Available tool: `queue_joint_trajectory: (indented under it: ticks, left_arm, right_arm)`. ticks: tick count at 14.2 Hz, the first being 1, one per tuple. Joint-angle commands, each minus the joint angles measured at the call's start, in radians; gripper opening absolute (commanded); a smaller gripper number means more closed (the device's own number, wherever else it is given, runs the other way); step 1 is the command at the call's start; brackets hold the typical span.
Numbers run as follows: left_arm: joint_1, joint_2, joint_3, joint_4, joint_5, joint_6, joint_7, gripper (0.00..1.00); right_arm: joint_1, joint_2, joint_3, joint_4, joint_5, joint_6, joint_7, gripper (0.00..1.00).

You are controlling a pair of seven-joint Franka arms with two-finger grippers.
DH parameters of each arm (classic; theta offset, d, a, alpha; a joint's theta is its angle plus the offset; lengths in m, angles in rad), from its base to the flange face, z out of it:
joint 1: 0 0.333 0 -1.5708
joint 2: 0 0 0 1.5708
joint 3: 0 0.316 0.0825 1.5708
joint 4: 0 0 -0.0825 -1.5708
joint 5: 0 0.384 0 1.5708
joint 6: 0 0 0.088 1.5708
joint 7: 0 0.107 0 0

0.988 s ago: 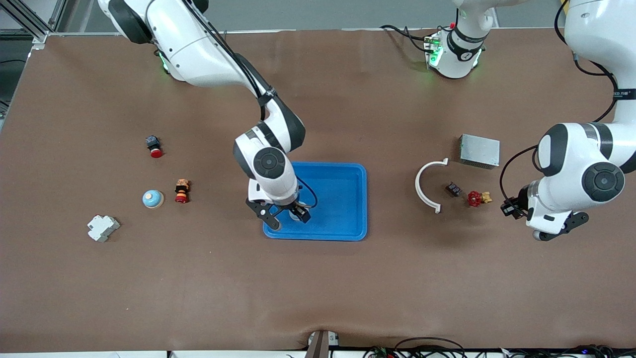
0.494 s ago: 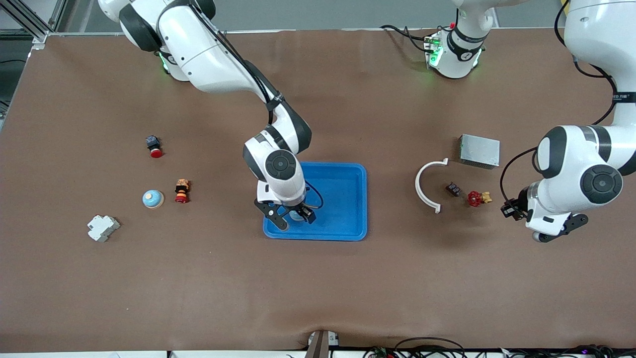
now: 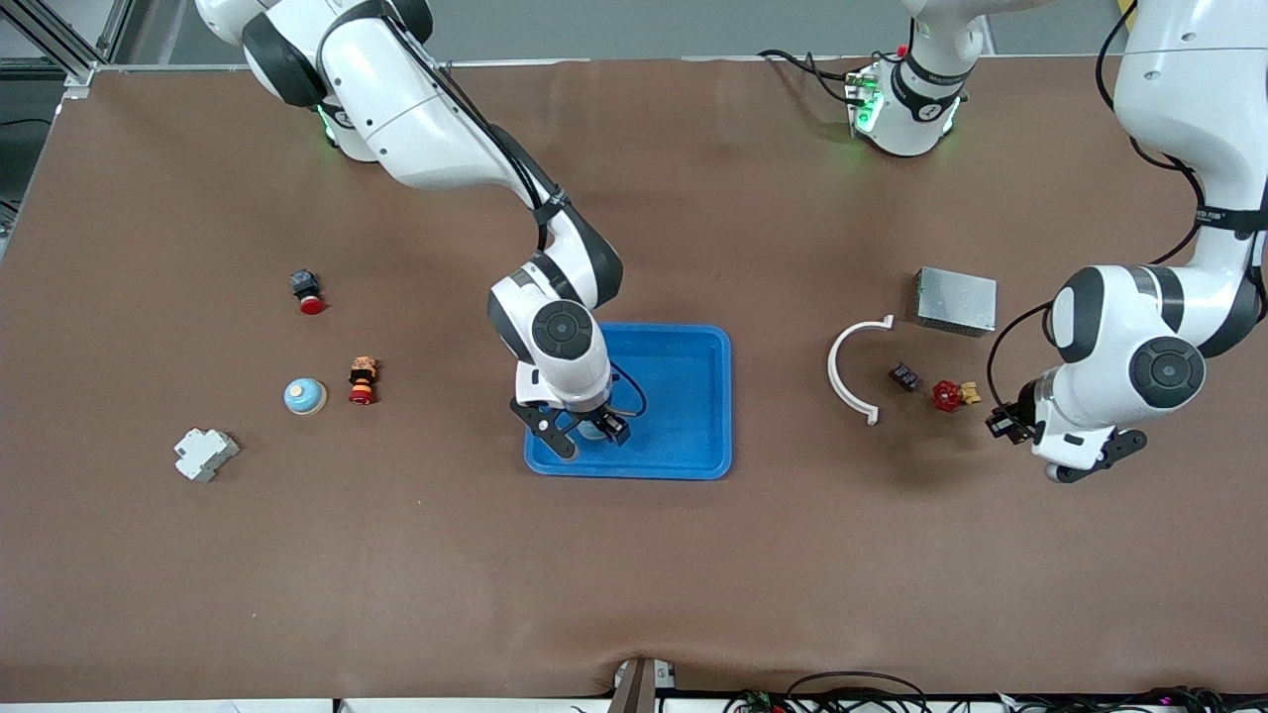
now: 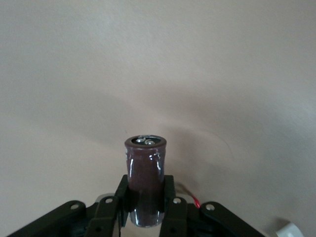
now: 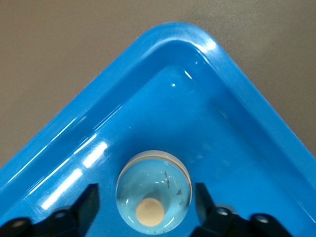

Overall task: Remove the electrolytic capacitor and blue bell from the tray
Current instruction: 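Carry the bell out of the tray while the left gripper releases the capacitor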

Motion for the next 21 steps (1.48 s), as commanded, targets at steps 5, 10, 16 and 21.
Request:
queue_joint_trajectory:
  ticks: [5,10,16,21]
  left_arm:
    - [0.057,0.087,-0.006,-0.008,0.119,0.166,0.13,0.0]
    - [0.046,0.089,-0.012,-0.036,0.121,0.166,0.18,0.0]
    - [0.051,0.072,-0.041,-0.048,0.119,0.163,0.178,1.0]
    - [0.046,-0.035,-0.056,-0.018,0.119,0.092,0.184,1.0]
  right_arm:
    - [0.014,0.004,-0.01,0.028,-0.02,-0.022,0.026,0.0]
    - [-0.001,-0.042,0.004,0.097,-0.01,-0.245,-0.046,0.0]
    - [-0.108,-0.166,-0.001,0.079,0.002,-0.324,-0.299,0.0]
    - [-0.263,-0.324,-0.004,-0.097,0.002,-0.32,-0.622,0.0]
